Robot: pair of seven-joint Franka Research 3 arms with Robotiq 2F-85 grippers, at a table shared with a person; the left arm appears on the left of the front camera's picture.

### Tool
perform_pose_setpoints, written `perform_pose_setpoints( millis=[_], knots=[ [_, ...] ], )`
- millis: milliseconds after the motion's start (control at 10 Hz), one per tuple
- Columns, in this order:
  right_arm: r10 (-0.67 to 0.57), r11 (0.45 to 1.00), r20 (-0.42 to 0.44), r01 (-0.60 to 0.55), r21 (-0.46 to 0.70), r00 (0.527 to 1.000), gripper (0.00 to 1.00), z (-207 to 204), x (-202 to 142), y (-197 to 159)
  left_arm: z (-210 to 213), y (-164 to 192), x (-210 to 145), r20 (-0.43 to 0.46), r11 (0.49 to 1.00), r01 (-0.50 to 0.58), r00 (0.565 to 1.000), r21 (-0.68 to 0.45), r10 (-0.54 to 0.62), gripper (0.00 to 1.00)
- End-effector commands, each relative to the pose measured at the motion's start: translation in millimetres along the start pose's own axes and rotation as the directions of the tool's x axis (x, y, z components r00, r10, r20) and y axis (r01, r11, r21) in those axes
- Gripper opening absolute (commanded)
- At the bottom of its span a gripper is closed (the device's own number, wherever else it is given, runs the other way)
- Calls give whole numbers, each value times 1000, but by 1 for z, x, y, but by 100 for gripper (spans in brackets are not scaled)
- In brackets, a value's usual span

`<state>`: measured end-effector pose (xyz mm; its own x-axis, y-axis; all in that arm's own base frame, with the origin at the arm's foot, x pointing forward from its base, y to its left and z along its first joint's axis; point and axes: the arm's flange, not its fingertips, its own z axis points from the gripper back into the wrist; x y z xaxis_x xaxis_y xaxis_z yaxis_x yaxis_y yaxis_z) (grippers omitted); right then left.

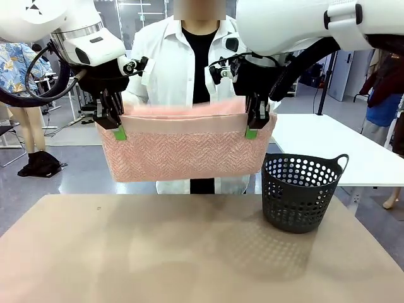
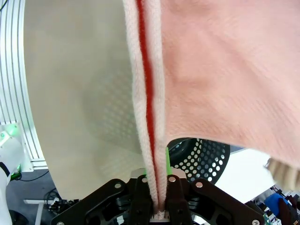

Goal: Fold the towel.
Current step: Release the end of the 100 cm Hotel Towel you were holding.

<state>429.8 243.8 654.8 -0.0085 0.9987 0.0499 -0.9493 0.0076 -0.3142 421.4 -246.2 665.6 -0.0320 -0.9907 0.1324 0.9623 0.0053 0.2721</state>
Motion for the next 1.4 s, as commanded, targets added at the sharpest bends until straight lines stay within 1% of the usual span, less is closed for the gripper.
perform_pose_setpoints(
  millis=[0,1300],
  knots=[
    [-1,1000,0,1,-4,1000,0,3,-2,1,2,0,0,-7,1000,-10,1000,8,10,0],
    [-1,1000,0,1,-4,1000,0,3,-2,1,2,0,0,-7,1000,-10,1000,8,10,0]
  ],
)
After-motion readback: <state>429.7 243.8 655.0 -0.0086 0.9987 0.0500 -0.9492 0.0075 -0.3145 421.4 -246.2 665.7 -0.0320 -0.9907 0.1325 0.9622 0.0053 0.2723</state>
